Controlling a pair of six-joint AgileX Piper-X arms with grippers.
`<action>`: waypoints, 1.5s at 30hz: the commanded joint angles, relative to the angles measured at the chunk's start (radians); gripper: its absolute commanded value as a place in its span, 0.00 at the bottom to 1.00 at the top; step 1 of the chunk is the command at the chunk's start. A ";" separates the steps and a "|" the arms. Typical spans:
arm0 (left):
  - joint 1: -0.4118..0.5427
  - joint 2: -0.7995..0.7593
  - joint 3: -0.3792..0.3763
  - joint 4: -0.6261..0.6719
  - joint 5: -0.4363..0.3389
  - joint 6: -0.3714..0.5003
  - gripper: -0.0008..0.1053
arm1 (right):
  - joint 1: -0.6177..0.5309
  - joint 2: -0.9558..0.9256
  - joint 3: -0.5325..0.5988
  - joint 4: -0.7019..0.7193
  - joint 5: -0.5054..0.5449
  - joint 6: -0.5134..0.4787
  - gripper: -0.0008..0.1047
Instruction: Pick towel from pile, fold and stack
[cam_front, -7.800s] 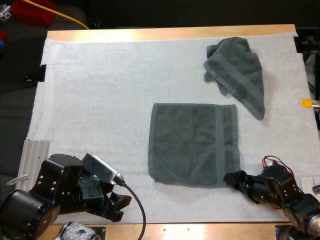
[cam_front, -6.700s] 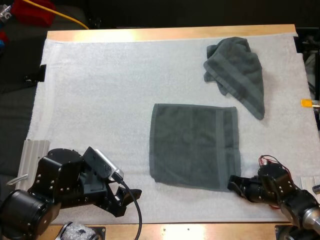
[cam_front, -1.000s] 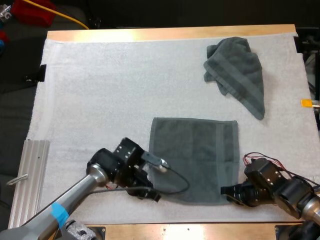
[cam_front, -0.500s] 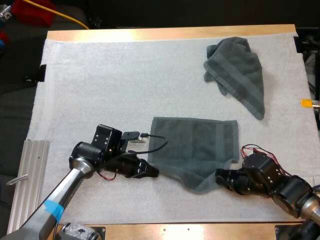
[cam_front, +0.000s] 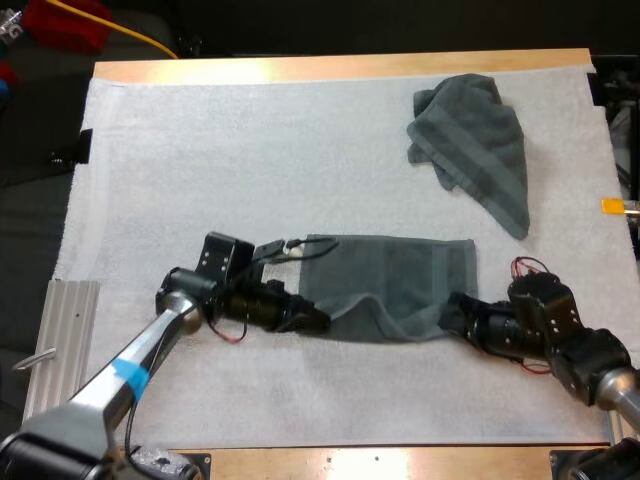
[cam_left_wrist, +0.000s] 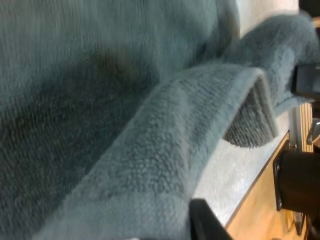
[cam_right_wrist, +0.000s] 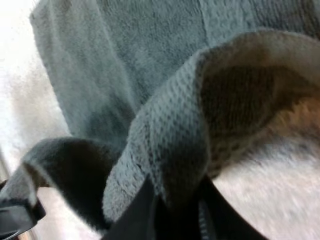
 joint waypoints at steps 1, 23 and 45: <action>0.001 0.010 -0.017 -0.015 0.016 -0.003 0.01 | -0.013 0.012 -0.008 -0.022 -0.017 -0.005 0.08; 0.059 0.093 -0.109 -0.119 -0.087 -0.003 0.01 | -0.118 0.179 -0.008 -0.243 -0.044 0.045 0.08; 0.059 0.164 -0.109 -0.192 -0.017 -0.004 0.69 | -0.118 0.184 -0.008 -0.312 0.044 0.063 0.46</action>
